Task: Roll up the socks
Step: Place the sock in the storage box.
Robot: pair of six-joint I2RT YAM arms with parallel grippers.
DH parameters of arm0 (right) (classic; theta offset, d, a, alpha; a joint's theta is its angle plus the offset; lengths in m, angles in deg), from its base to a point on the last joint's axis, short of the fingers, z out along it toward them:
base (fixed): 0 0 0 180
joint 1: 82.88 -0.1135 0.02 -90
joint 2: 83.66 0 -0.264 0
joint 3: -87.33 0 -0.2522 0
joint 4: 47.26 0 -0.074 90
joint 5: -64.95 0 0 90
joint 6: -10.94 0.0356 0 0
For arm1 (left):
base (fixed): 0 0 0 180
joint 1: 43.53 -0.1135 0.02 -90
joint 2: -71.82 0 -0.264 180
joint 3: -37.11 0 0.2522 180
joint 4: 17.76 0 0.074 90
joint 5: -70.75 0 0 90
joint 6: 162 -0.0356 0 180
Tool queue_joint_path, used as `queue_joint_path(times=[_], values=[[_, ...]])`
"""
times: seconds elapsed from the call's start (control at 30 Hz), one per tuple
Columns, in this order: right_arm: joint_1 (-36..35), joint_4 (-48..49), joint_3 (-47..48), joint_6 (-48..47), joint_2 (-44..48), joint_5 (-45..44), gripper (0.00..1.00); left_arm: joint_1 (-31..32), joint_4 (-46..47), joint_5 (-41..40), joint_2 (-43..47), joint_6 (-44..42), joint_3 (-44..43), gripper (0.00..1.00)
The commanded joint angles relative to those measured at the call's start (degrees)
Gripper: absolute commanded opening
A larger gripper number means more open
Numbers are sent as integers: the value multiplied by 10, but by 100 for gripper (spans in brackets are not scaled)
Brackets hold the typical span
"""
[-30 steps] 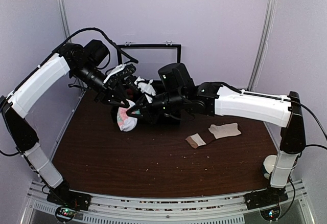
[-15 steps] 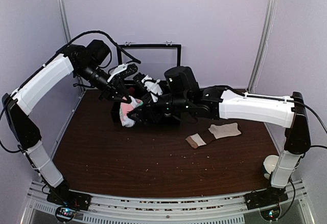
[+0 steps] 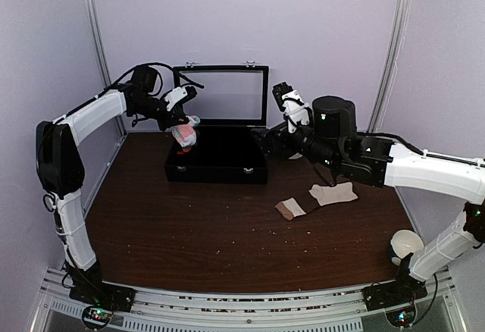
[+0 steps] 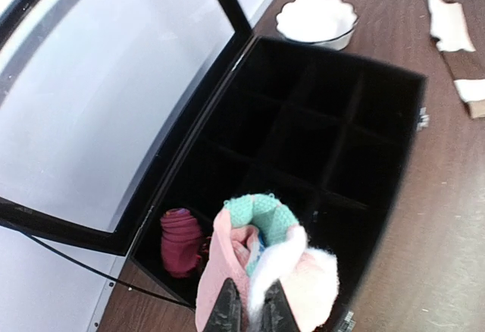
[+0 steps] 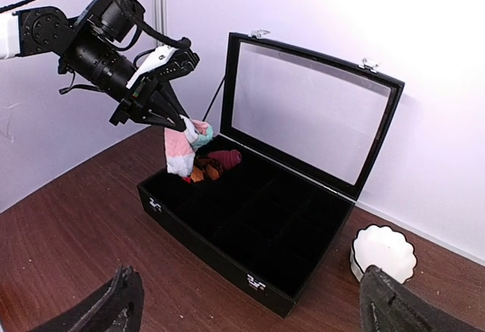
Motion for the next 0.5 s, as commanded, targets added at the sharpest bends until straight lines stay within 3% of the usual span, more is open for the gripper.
queue_joint_path(times=[0.0, 0.47], values=[[4, -4, -35, 19, 18, -43, 100, -15, 90, -18, -38, -19, -10, 0], [23, -4, -42, 47, -1, -15, 100, -22, 56, 25, -64, -32, 57, 0]])
